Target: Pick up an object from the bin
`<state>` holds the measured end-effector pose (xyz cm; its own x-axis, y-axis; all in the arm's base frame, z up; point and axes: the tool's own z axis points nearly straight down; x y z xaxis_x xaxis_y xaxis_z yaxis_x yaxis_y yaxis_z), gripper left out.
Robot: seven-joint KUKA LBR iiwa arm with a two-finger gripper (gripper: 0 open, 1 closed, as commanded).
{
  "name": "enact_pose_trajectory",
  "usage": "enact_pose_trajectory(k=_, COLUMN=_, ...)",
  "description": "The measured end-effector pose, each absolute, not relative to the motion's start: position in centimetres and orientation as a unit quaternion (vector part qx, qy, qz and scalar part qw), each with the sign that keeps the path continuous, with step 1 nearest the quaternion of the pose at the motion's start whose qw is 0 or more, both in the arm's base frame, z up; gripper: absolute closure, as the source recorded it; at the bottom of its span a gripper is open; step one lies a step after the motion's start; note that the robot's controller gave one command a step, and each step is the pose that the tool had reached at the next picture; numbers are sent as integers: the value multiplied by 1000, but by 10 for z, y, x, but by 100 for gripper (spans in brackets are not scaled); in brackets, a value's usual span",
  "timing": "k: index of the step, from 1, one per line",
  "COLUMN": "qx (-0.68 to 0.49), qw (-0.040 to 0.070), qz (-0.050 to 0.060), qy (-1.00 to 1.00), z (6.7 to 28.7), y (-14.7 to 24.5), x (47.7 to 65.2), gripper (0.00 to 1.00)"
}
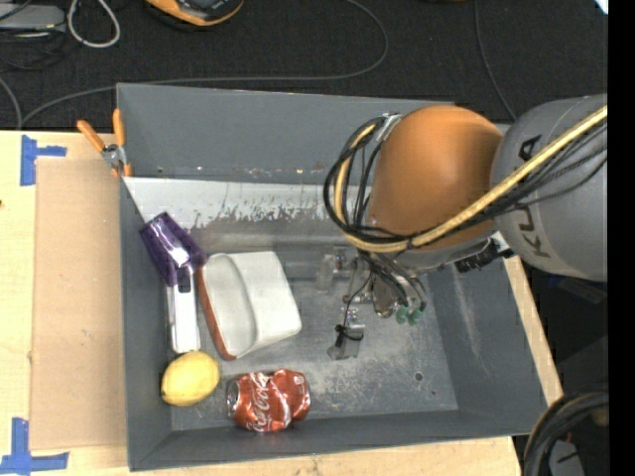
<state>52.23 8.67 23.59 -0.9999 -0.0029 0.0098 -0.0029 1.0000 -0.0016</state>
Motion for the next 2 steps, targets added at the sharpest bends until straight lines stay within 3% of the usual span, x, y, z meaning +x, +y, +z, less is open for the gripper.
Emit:
enact_pose_trajectory(k=1, qx=-1, qw=1, qz=0, qy=-1000, z=240, y=86, x=524, gripper=0)
enact_pose_trajectory(k=2, qx=66, qw=1, qz=0, qy=-998, z=116, y=146, x=510, gripper=0)
